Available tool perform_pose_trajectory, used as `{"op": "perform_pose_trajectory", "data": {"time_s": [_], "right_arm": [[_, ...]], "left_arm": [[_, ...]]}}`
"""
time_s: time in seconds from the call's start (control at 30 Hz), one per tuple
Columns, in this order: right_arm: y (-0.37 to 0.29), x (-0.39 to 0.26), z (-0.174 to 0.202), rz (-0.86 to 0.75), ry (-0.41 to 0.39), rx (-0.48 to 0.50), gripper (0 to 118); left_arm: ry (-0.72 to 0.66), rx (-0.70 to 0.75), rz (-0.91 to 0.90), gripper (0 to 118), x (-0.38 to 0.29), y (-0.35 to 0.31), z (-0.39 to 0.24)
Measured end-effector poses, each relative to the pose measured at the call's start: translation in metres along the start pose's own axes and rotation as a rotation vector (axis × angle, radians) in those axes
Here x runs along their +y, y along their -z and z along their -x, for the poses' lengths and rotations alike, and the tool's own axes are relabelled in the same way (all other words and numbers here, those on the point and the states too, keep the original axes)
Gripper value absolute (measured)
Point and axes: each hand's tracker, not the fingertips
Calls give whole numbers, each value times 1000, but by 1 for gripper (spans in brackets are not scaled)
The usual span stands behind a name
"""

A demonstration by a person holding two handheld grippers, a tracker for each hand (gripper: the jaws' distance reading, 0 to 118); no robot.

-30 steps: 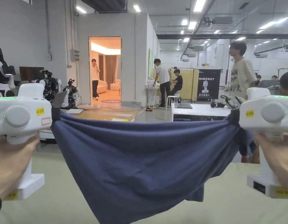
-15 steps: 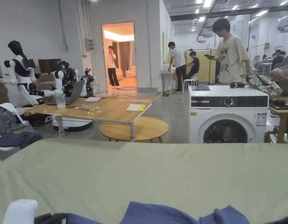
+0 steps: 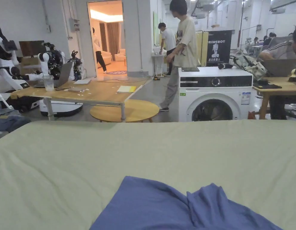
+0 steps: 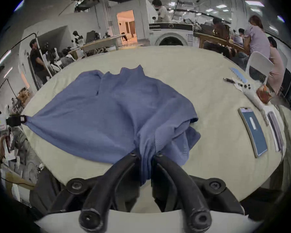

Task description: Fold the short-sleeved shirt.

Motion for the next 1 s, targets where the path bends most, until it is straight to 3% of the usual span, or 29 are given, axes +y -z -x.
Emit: {"op": "perform_pose_trajectory", "data": {"time_s": [0.03,0.07,0.1,0.27,0.47,0.53,0.57,0.6,0.63,0.67,0.87,0.97,1.0], "right_arm": [[-4,-2,0,-18,-6,-12,50],[-8,-2,0,-29,-1,-12,63],[-14,0,-1,-55,17,-3,64],[-56,21,12,-286,73,64,69],[-65,50,57,-468,-33,74,69],[-61,56,70,-463,-36,86,60],[-56,57,72,-459,-31,109,46],[-54,57,75,-459,-20,125,20],[-51,57,79,-458,-18,117,5],[-49,56,83,-455,-24,111,0],[-46,49,88,-445,-97,89,0],[-48,48,85,-440,-104,99,0],[-49,47,84,-437,-102,107,0]], "left_arm": [[15,23,-9,36,-1,1,-2],[23,45,-10,65,-1,-2,-6],[22,57,-36,88,0,-5,-9],[115,87,-287,87,25,-45,-50],[232,56,-479,89,52,-56,-109],[174,-8,-466,86,61,-55,-123],[146,-39,-455,76,65,-53,-126],[133,-53,-453,44,67,-50,-129],[140,-38,-453,14,67,-47,-132],[140,-26,-456,0,66,-44,-136],[148,-34,-394,0,65,-46,-124],[21,-47,-307,2,69,-53,-90],[-33,-72,-247,28,72,-52,-76]]}}
